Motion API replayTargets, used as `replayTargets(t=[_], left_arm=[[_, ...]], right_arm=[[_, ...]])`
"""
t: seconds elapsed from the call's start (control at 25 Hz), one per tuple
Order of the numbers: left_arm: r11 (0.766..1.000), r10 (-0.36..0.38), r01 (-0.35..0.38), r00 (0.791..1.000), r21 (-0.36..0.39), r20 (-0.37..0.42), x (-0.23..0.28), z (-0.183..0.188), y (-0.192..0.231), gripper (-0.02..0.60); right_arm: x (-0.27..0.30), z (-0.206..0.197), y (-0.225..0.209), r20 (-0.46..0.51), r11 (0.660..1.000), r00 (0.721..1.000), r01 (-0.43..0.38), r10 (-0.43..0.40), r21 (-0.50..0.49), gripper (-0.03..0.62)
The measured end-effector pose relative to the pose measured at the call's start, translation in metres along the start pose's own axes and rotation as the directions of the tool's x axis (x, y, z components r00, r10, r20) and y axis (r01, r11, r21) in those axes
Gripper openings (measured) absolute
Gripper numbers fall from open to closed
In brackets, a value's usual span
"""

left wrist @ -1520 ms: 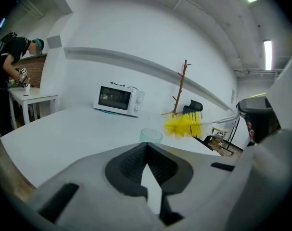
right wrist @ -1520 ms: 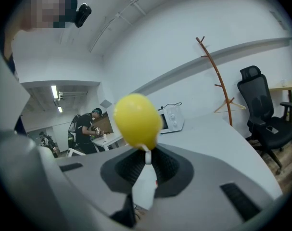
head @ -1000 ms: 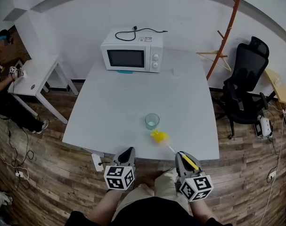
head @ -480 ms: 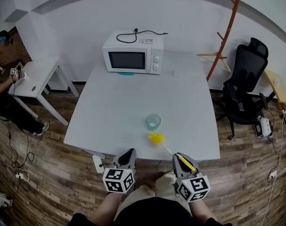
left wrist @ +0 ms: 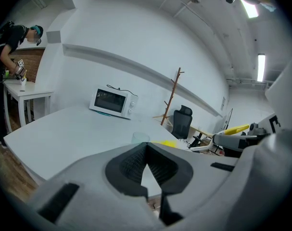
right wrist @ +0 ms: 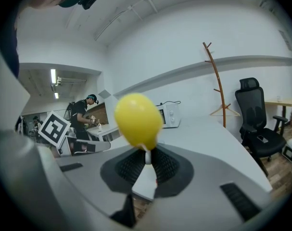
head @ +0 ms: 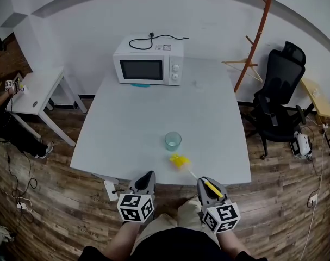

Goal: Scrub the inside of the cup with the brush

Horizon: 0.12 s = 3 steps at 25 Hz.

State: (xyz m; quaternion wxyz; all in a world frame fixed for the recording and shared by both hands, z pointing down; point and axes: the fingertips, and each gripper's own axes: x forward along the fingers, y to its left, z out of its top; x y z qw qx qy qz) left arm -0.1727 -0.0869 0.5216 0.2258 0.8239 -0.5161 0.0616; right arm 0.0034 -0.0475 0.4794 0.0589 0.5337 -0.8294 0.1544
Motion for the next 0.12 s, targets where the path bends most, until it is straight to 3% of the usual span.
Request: replayTargets(t=[0.12], left_arm=[[1.000, -0.001, 0.001, 1.000, -0.011, 0.001, 0.0008, -0.0014, -0.0008, 0.015]], right_arm=[[0.0009, 0.0006, 0.0001, -0.001, 1.000, 1.000, 0.007, -0.007, -0.014, 0.049]])
